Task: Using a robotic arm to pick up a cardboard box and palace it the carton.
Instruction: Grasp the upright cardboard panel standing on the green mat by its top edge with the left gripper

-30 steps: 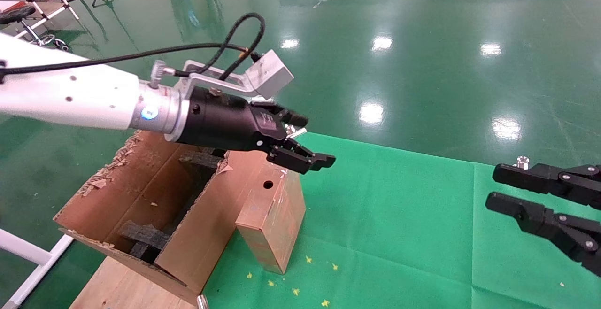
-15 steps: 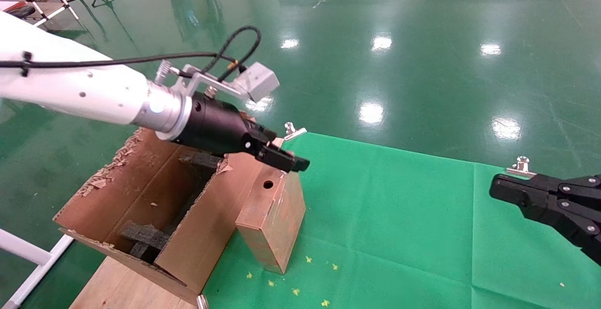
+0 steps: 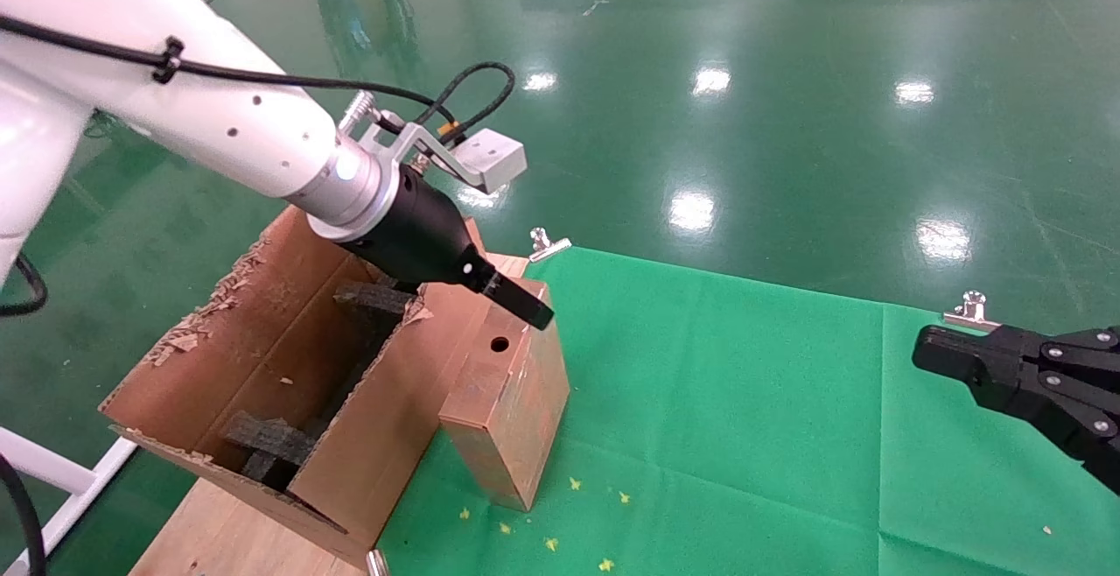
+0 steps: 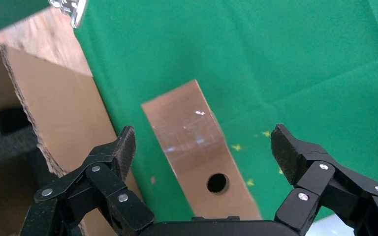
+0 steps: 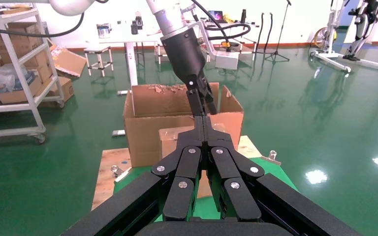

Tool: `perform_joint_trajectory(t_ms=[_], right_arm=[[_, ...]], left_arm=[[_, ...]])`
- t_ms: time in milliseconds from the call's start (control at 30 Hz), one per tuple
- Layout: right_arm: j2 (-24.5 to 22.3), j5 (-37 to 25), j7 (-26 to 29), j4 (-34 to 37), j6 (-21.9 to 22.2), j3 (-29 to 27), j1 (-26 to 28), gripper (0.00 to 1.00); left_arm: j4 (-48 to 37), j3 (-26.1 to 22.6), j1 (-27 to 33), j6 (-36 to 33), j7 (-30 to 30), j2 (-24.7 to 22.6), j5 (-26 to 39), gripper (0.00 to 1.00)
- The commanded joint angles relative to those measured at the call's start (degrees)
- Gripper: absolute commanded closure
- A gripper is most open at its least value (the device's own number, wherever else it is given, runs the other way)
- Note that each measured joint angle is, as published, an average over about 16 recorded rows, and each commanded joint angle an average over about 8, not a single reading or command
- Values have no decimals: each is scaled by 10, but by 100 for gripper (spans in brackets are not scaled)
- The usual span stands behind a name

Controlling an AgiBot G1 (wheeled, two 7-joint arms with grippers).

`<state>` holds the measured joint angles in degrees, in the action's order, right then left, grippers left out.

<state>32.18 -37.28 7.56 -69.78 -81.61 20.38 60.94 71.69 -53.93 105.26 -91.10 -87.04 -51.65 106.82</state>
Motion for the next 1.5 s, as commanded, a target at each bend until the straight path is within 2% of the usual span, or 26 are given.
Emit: perform_joint_trajectory(t_ms=[33, 267, 467, 500, 600, 633, 733, 767, 867, 900, 1500], right_arm=[[0, 0, 0, 0, 0, 0, 0, 100], [0, 0, 0, 0, 0, 0, 0, 100], [0, 0, 0, 0, 0, 0, 0, 98], [0, 0, 0, 0, 0, 0, 0, 93], [0, 0, 0, 0, 0, 0, 0, 57], [0, 0, 0, 0, 0, 0, 0, 45], [0, 0, 0, 0, 0, 0, 0, 9], [0, 0, 0, 0, 0, 0, 0, 1], [0, 0, 0, 0, 0, 0, 0, 0], [0, 0, 0, 0, 0, 0, 0, 0], [0, 0, 0, 0, 0, 0, 0, 0]], left_arm=[[-12, -23, 17, -3, -20, -6, -8, 0], [-26, -124, 49, 0, -69, -23, -48, 0], [-37, -179, 61, 6, -89, -38, -66, 0], [-39, -184, 62, 7, -91, -39, -68, 0], [-44, -197, 65, 8, -94, -43, -74, 0], [-46, -200, 66, 8, -95, -44, -76, 6], [-48, -206, 68, 8, -96, -45, -77, 44], [-49, -207, 68, 8, -96, -46, -78, 56], [-49, -206, 68, 8, -96, -45, -78, 93], [-48, -205, 68, 8, -95, -45, -78, 100], [-45, -197, 65, 9, -93, -43, -76, 100]])
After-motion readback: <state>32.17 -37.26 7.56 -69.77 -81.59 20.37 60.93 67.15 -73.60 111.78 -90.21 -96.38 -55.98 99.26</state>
